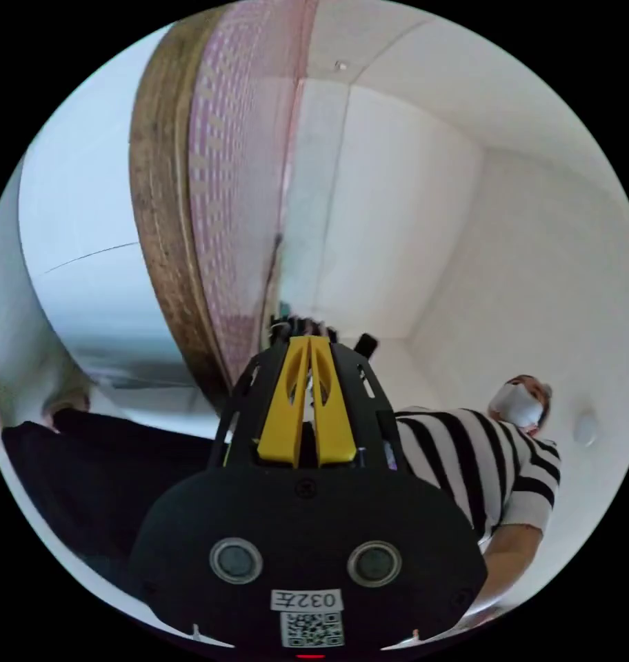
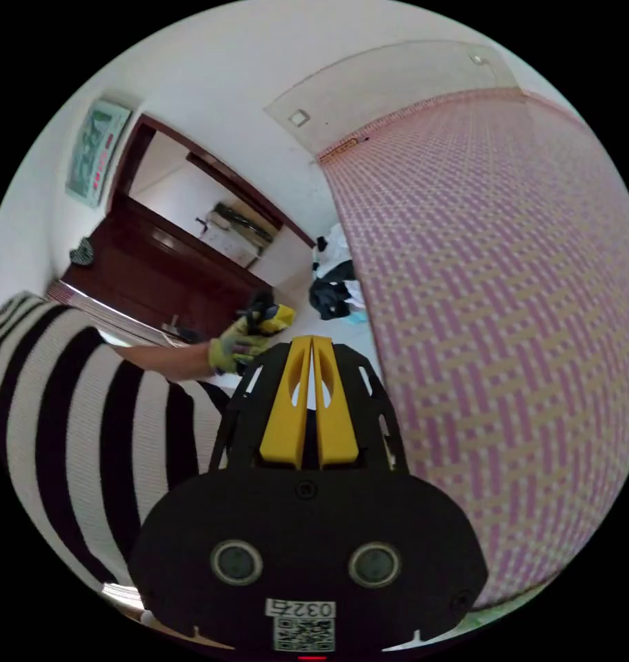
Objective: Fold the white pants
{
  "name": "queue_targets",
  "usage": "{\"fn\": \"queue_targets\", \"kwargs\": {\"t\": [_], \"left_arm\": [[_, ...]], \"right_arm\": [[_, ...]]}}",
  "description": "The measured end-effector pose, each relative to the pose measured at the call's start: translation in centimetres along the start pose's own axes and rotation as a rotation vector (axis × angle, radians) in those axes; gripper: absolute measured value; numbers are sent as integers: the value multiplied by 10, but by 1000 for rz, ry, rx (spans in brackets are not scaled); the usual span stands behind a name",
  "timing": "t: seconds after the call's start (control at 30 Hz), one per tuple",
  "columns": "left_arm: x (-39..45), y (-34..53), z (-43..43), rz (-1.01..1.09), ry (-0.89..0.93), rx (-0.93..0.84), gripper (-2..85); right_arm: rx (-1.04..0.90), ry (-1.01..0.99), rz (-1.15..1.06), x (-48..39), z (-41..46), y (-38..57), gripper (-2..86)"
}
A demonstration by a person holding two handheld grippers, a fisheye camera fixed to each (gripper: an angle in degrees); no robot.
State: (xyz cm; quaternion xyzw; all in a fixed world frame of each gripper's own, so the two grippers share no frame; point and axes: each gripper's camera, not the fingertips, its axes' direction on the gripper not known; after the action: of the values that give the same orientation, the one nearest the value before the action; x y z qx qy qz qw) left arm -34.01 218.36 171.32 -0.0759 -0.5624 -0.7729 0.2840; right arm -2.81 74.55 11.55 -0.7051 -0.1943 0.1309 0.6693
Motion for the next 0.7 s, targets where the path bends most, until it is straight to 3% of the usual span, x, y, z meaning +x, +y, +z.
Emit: {"fn": "queue_targets", "kwargs": {"t": [0.07, 0.43, 0.7], "left_arm": [[23, -3, -26, 15, 53, 77, -9], [153, -9, -183, -118, 17, 429, -9], [202, -33, -199, -328, -66, 665, -9]], "right_arm": [[16, -112, 38, -8, 15, -28, -10], [-220, -268, 1, -94, 131, -206, -10], [-296, -323, -5, -106, 151, -298, -10]]}}
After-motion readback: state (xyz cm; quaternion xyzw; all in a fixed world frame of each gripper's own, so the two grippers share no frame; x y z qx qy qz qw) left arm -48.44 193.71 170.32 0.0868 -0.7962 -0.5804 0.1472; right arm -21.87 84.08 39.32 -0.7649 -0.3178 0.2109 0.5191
